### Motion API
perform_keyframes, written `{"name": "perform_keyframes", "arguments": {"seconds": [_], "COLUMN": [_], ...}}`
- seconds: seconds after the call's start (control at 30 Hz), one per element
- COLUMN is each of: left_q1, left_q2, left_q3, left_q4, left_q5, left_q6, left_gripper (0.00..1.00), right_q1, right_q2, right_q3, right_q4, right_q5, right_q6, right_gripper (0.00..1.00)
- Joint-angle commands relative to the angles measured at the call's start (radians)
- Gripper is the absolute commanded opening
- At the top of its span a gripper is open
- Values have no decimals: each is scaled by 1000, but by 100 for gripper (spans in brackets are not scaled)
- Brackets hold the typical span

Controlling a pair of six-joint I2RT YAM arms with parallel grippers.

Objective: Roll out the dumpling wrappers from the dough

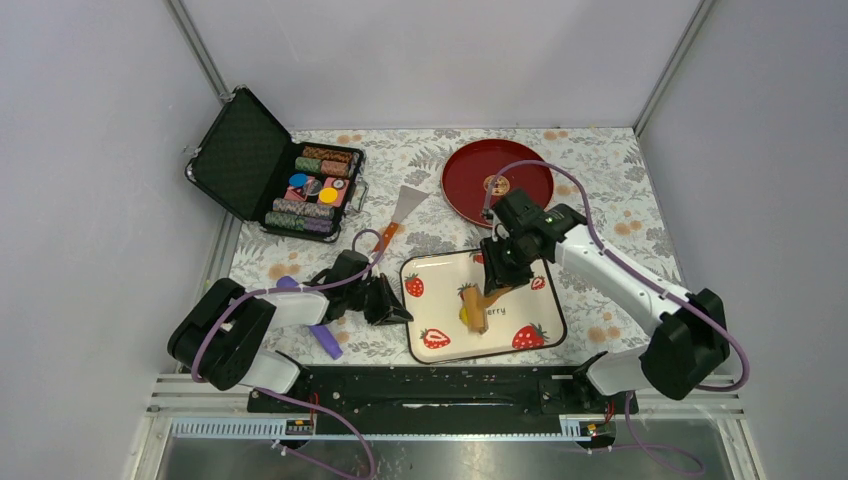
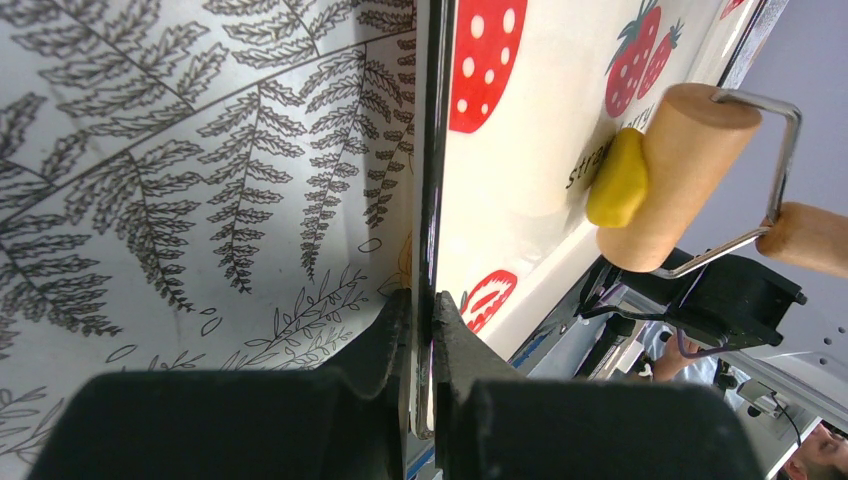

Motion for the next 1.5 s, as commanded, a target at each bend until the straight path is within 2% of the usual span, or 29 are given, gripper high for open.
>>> {"name": "perform_keyframes", "arguments": {"seconds": [0.0, 0.4, 0.6, 0.93, 1.13, 1.17, 1.2, 1.27, 1.33, 1.4, 1.47], "left_q1": [12, 12, 12, 12, 12, 12, 12, 12, 11, 8, -2], "left_q2": [22, 22, 26, 25, 17, 15, 12, -10, -49, -99, -142], "left_q3": [-7, -5, -3, -5, 2, 15, 30, 62, 96, 146, 211], "left_q4": [13, 9, 8, 9, -1, -19, -44, -94, -158, -253, -348], "left_q5": [-64, -65, -65, -65, -64, -67, -69, -88, -125, -170, -220], "left_q6": [2, 4, 4, 4, 8, 17, 27, 46, 64, 94, 125], "left_gripper": [0, 0, 0, 0, 0, 5, 15, 40, 58, 64, 66], "right_q1": [7, 7, 8, 9, 8, 8, 8, 7, 7, 7, 8], "right_q2": [-85, -131, -138, -39, 10, 12, 13, 15, 13, 8, 1], "right_q3": [32, 53, 78, 192, 199, 197, 193, 189, 188, 190, 195], "right_q4": [-235, -211, -159, -68, -42, -42, -40, -39, -40, -39, -42], "right_q5": [88, 41, 11, -156, -144, -135, -130, -121, -111, -93, -78], "right_q6": [-145, -224, -203, -91, -70, -68, -65, -58, -47, -36, -30], "right_gripper": [0, 0, 0, 0, 0, 0, 0, 0, 0, 0, 0]}}
